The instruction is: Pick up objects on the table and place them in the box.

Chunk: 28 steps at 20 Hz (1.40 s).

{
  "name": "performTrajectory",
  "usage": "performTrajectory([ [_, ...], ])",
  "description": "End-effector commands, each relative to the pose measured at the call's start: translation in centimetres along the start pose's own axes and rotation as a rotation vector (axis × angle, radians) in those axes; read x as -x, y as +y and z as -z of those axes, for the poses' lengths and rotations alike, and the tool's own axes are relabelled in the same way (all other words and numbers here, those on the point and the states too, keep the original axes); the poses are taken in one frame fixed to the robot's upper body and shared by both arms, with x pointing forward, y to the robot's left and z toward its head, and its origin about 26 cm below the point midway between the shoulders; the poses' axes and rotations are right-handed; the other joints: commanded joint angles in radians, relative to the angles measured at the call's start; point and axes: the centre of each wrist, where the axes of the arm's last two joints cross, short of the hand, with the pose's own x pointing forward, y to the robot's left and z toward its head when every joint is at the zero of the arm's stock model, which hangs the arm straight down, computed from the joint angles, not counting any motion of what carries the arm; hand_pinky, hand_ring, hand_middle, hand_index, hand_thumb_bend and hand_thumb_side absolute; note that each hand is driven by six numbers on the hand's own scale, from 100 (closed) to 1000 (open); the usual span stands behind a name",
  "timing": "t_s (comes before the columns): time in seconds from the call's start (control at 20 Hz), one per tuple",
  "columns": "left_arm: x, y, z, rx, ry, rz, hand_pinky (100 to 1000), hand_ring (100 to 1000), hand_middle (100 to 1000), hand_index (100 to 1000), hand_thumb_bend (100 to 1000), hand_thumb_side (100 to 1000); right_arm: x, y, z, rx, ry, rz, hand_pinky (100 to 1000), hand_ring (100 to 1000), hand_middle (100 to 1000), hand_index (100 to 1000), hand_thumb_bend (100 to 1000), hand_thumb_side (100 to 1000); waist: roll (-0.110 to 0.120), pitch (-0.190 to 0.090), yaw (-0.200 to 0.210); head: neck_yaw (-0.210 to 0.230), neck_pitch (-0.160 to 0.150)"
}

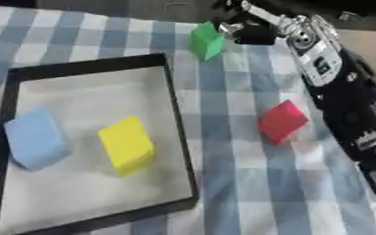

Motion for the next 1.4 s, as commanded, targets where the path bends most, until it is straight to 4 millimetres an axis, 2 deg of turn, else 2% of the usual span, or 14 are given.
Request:
performTrajectory([
  [0.05,-0.5,0.5,0.3,0.003,-0.020,0.010,614,743,705,804,445,620,-0.2,-1.8,-0.5,0.018,0.001,-0.034,902,901,887,907,100,924,-0.011,-0.003,0.000,0.000,-0.015],
  [0.75,-0.6,0.4,0.3,0.008,-0.020,0.001,616,741,704,804,441,626,-0.6,-1.3,0.0,-0.004,0.012,-0.020,897,899,889,905,100,917,-0.014,0.010,0.006,-0.002,-0.019],
  [1.4,-0.6,0.3,0.3,0.010,-0.020,-0.004,618,738,704,804,438,628,-1.0,-0.9,0.6,-0.024,0.069,-0.058,886,888,886,922,100,957,-0.018,0.019,0.005,-0.001,-0.019],
])
